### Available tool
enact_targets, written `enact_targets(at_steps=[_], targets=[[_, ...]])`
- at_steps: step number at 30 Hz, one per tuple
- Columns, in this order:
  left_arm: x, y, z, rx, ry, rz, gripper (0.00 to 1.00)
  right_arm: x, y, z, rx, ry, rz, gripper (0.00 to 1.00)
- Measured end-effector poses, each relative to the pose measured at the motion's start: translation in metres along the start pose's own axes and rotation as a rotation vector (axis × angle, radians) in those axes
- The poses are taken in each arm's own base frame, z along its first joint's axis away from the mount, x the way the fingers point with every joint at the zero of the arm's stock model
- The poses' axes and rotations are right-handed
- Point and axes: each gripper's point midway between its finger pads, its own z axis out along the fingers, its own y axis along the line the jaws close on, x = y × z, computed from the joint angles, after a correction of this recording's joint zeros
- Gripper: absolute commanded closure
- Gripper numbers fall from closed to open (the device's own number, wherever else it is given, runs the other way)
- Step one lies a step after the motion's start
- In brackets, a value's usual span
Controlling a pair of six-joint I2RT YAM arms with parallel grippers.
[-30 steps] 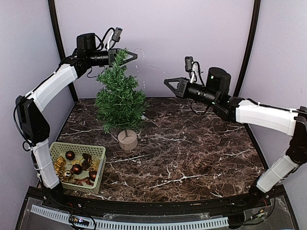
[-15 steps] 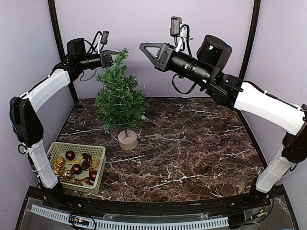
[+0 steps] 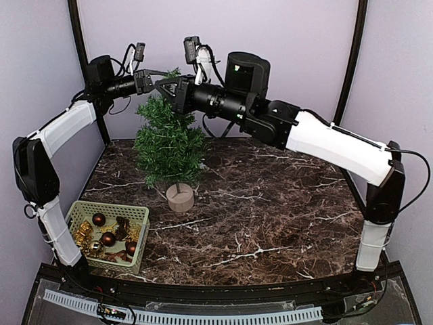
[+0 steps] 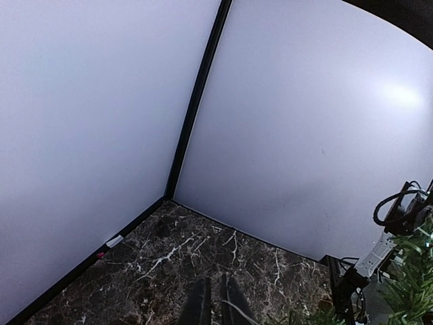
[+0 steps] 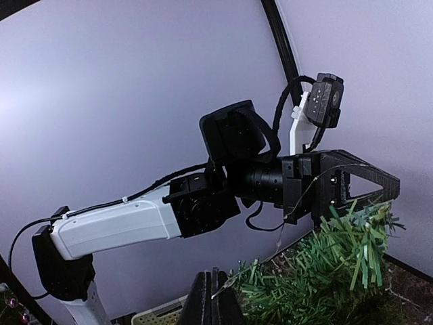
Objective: Decorate the small christmas tree
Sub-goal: Wrap the side of the string light in the gap of the branches.
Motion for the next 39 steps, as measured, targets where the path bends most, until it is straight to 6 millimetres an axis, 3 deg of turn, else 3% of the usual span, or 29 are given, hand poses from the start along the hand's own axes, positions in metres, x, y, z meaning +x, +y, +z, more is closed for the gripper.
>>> enact_targets(at_steps=[5, 8, 13, 18, 24, 32, 36, 39], targets=[[-0.005, -0.006, -0.009, -0.003, -0.031, 0.011, 0.93, -0.021, 0.014, 0.003, -0.032, -0.027, -0.033, 1.00], [0.000, -0.009, -0.019, -0.021, -0.042, 0.007, 0.93, -0.018, 0.032, 0.002, -0.063, -0.005, -0.061, 1.00], [0.006, -0.013, -0.031, -0.056, -0.061, 0.012, 0.92, 0.023, 0.053, 0.004, -0.091, 0.101, -0.073, 1.00], [0.009, -0.017, -0.038, -0.076, -0.068, 0.015, 0.92, 0.065, 0.053, 0.004, -0.086, 0.199, -0.067, 1.00], [0.025, -0.020, -0.047, -0.118, -0.058, 0.017, 0.76, 0.089, 0.050, -0.003, -0.076, 0.259, -0.064, 1.00], [0.030, -0.027, -0.062, -0.208, -0.055, 0.060, 0.48, 0.082, 0.077, -0.015, -0.117, 0.252, -0.063, 1.00], [0.027, -0.030, -0.075, -0.292, -0.061, 0.089, 0.32, 0.082, 0.081, -0.016, -0.125, 0.252, -0.059, 1.00], [0.023, -0.029, -0.086, -0.375, -0.063, 0.099, 0.27, 0.086, 0.080, -0.016, -0.123, 0.259, -0.056, 1.00]])
